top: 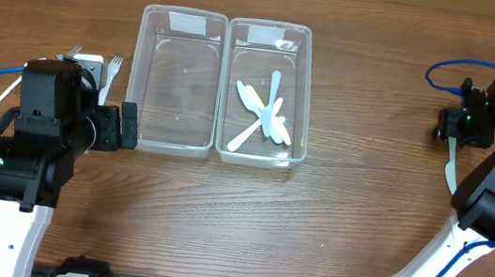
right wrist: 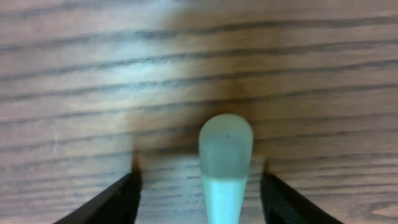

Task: Pack container
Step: 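Lower the right gripper and grasp the light-blue knife handle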

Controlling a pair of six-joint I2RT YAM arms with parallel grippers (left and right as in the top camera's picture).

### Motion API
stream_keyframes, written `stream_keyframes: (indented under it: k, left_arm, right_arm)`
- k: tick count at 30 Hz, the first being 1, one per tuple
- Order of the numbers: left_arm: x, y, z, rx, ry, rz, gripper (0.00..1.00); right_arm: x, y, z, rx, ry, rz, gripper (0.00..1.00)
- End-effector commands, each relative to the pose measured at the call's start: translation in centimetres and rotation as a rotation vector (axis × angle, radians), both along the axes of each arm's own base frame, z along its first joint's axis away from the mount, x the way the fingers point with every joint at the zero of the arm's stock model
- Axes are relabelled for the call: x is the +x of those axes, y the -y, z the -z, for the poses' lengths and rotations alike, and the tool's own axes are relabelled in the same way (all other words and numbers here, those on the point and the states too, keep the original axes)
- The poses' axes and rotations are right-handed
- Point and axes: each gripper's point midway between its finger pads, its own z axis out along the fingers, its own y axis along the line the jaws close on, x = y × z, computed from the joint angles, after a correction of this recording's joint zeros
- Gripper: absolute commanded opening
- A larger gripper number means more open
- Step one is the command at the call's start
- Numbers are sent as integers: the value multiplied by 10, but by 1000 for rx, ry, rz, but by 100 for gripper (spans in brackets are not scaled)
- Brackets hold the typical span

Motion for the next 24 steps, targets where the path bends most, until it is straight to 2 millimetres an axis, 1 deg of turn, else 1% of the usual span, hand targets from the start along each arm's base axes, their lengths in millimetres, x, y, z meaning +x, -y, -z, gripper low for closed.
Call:
stream_keyframes:
  k: [1, 6, 11, 17, 19, 24]
  left_arm:
    - [3, -4, -8, 19, 20, 3, 100]
    - [3, -4, -8, 19, 20, 3, 100]
    - [3, -4, -8, 19, 20, 3, 100]
    - [3, -4, -8, 18, 19, 3, 100]
    - [3, -4, -8, 19, 19, 3, 100]
    - [3, -4, -8, 19, 19, 3, 100]
  right_arm:
    - [1, 2, 10, 5, -4, 5, 59]
    - [2, 3, 10, 2, 2, 5, 53]
    - [2, 3, 10, 1, 3, 5, 40]
    - [2, 3, 10, 2, 3, 5, 30]
    - [2, 3, 10, 2, 3, 5, 23]
    - [2, 3, 10, 2, 3, 5, 19]
